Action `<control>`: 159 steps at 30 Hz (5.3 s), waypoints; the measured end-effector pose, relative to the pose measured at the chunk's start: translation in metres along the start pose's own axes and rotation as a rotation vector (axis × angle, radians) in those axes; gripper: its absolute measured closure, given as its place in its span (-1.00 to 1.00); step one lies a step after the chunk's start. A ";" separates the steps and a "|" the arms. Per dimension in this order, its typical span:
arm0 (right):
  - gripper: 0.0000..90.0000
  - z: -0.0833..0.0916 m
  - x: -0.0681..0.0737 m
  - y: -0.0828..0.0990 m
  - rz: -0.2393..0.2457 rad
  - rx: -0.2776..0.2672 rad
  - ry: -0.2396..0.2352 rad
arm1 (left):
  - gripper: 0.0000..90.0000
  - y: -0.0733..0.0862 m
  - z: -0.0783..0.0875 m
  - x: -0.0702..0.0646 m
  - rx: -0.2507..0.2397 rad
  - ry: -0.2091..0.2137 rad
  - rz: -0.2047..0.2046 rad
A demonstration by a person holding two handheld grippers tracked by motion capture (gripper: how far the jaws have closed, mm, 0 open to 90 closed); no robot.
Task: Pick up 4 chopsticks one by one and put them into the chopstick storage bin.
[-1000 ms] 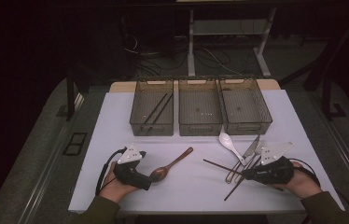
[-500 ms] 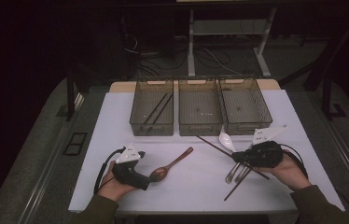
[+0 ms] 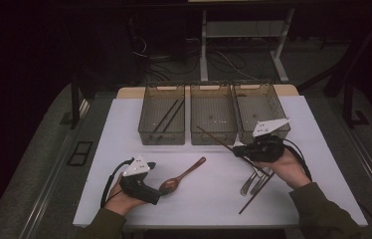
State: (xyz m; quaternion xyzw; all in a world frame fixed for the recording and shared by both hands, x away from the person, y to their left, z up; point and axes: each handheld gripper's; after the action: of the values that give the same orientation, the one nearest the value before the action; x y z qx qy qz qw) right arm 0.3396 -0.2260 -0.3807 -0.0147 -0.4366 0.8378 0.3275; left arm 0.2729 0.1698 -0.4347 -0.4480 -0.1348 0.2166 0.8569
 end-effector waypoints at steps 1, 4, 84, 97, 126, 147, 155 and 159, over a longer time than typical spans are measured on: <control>0.87 -0.002 0.000 -0.003 0.002 0.000 0.003 | -1.00 0.000 0.000 0.000 0.000 0.003 -0.004; 0.87 -0.006 -0.001 -0.012 -0.003 -0.008 0.011 | -1.00 0.000 0.000 0.001 -0.008 0.003 -0.007; 0.86 -0.207 0.011 -0.192 -0.149 -0.114 0.081 | -1.00 -0.007 -0.003 -0.005 -0.021 0.030 -0.032; 0.60 -0.218 0.010 -0.179 -0.142 -0.037 0.107 | -1.00 -0.008 -0.004 -0.006 -0.016 0.033 -0.038; 0.04 -0.120 0.026 -0.129 -0.050 -0.054 -0.040 | -1.00 -0.008 -0.001 -0.006 -0.010 0.026 -0.033; 0.48 -0.036 0.022 -0.033 0.025 -0.002 -0.017 | -1.00 -0.007 -0.002 -0.006 0.000 0.014 -0.032; 0.88 0.005 0.004 0.005 -0.017 0.001 0.071 | -1.00 -0.006 -0.002 -0.006 0.003 0.012 -0.034; 0.98 0.025 -0.011 0.026 -0.061 0.010 0.123 | -1.00 -0.006 -0.002 -0.005 0.004 0.011 -0.031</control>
State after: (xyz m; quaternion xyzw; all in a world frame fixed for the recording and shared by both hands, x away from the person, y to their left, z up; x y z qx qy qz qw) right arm 0.3266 -0.2606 -0.3870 -0.0512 -0.4117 0.8271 0.3791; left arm 0.2708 0.1629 -0.4308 -0.4454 -0.1366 0.2008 0.8617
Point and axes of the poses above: each handheld gripper's, and its own axes: z roughly backward along the jaws, y roughly out of its underside, x roughly to its left, and after that the axes turned 9 degrees about -z, right-handed
